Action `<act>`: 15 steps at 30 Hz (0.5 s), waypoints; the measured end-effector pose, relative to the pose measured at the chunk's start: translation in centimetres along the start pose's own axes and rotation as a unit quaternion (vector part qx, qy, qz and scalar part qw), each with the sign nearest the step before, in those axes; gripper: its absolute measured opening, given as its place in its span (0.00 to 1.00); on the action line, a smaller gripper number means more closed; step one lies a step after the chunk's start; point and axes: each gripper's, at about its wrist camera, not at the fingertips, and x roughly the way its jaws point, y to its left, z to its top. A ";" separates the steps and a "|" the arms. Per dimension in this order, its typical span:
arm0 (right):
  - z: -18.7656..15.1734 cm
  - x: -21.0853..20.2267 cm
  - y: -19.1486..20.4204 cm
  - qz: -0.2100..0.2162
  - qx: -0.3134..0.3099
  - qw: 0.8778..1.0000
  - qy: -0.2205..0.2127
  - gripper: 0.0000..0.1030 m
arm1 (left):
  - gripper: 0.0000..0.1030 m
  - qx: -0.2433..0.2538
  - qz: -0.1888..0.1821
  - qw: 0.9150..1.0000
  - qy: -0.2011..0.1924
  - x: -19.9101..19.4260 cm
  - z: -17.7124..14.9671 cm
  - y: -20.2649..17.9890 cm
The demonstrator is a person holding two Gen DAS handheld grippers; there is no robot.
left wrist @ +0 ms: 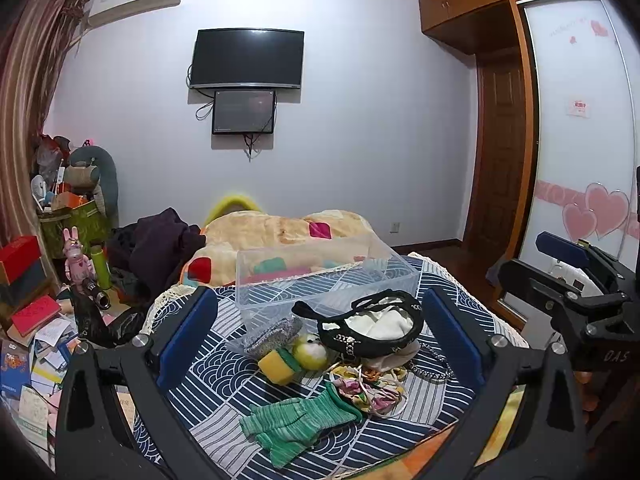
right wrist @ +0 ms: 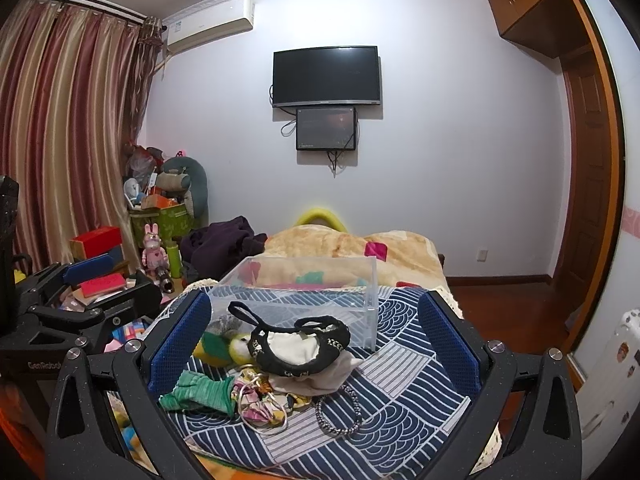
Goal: Organize soft objects
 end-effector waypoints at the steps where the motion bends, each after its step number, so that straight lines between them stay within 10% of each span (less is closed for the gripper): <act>1: -0.1 0.1 0.1 -0.001 -0.002 1.000 0.000 1.00 | 1.00 0.000 0.000 1.000 0.001 0.1 0.1 0.0; 15: -3.5 6.3 -1.3 0.029 0.011 0.993 0.111 0.99 | 0.88 -0.018 0.010 0.997 0.069 5.3 -2.6 3.1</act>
